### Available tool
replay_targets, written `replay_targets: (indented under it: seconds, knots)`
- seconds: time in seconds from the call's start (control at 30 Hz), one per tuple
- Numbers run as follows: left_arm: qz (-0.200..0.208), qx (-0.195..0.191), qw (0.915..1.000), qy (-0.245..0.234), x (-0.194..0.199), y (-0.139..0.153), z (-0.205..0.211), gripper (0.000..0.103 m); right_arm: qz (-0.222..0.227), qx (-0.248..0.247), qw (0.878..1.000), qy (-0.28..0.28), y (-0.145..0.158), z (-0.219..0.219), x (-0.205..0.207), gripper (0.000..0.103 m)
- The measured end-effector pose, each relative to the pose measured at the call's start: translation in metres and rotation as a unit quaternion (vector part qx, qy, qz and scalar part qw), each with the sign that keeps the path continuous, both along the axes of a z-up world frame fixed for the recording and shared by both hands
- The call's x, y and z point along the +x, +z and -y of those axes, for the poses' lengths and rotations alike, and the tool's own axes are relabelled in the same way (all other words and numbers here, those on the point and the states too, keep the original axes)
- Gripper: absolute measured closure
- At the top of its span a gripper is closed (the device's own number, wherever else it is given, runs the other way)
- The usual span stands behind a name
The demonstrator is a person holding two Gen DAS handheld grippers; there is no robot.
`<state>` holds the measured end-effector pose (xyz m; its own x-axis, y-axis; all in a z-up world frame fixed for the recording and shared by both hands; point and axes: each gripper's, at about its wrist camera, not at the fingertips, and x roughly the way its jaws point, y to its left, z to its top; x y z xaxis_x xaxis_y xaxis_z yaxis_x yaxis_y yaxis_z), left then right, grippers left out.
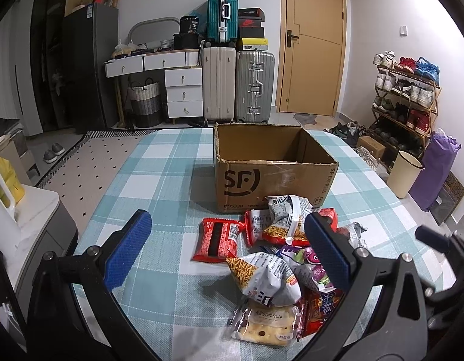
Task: Organize snacks
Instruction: 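Lower the right gripper onto the red-and-white chip bag and close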
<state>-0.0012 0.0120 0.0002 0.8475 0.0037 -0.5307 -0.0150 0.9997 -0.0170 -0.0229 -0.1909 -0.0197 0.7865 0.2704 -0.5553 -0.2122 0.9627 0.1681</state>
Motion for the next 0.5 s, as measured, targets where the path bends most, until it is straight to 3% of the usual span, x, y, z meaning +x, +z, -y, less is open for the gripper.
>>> replay_targets:
  seconds: [0.5]
  knots:
    - [-0.003,-0.006,1.0,0.008,0.004,-0.007,-0.008,0.001,-0.058,0.02,0.998,0.025,-0.055,-0.012,0.002,0.0]
